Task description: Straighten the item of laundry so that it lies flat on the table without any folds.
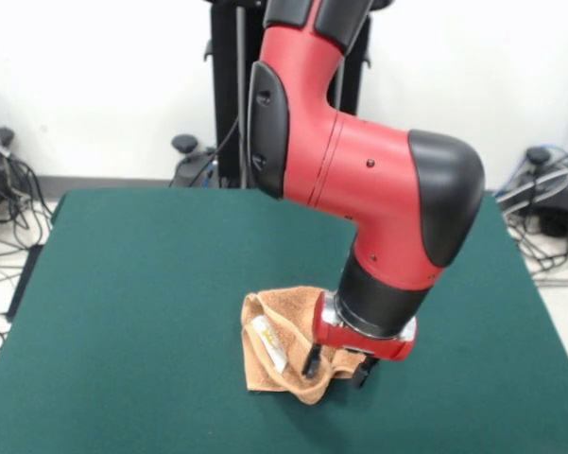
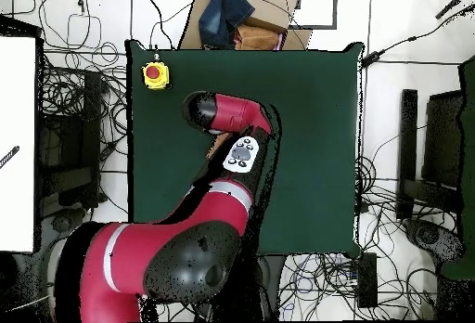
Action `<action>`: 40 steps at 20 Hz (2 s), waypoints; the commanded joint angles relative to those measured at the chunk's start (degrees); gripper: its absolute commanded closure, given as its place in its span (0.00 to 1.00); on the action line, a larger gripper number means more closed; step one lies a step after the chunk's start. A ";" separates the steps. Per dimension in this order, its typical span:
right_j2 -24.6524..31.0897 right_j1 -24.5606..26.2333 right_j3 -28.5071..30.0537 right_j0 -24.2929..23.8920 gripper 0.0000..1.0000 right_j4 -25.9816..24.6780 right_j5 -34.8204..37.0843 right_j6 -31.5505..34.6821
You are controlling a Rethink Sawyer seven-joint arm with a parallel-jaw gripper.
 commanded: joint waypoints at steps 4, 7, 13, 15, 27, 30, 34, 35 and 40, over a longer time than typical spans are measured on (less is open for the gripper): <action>4.49 1.22 4.86 -1.43 0.00 1.08 -2.64 14.14; 4.92 1.91 4.37 -1.93 0.00 1.01 -3.54 13.82; 5.76 3.57 3.64 -2.73 0.00 1.06 -3.72 13.21; 5.76 3.94 3.45 -2.74 0.00 1.18 -3.25 13.31; 6.90 4.48 1.80 -3.44 0.00 2.08 4.61 11.96; 7.26 4.50 1.47 -3.72 0.00 2.27 6.80 11.72; 8.08 5.56 -0.78 -4.47 0.00 2.44 10.58 10.73; 8.10 5.59 -0.82 -4.45 0.00 2.45 10.36 10.77; 8.34 6.15 -2.00 -4.59 0.00 2.53 12.21 10.59</action>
